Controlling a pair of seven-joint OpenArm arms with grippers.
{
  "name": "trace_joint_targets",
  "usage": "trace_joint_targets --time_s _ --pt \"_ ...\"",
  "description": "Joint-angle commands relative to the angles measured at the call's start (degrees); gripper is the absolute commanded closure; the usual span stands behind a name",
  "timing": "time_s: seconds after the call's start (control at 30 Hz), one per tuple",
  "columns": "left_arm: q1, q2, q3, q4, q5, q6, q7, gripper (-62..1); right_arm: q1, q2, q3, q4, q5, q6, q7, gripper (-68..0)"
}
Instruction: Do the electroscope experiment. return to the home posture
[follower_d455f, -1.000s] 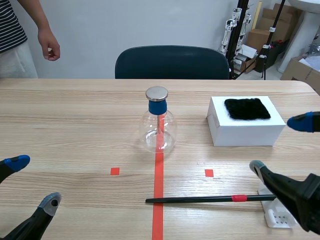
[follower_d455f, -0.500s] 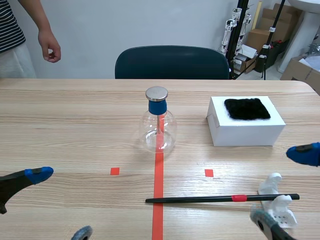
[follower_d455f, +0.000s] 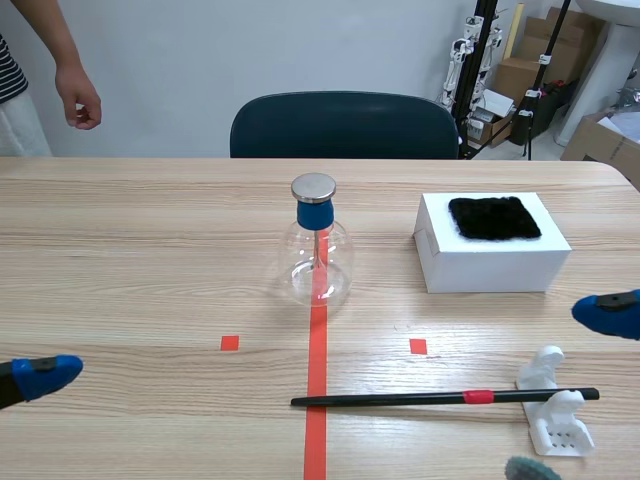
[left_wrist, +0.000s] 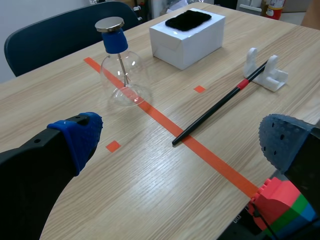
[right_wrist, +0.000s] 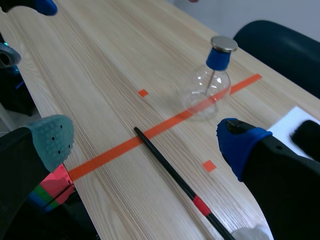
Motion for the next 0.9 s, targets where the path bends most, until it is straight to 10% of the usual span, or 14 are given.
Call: trace_joint_targets --time_s 0.0,0.87 --pt "1.11 0.28 0.09 0.74 -0.61 0.17 -0.35 -62.3 -0.07 1.18 0.09 0.85 2.38 -0.04 2.19 -57.8" --pt "3.74 0.11 0.09 1.81 -0.61 0.55 0.07 -62.3 0.22 1.6 0.11 0.85 3.39 -0.04 5.29 -57.8"
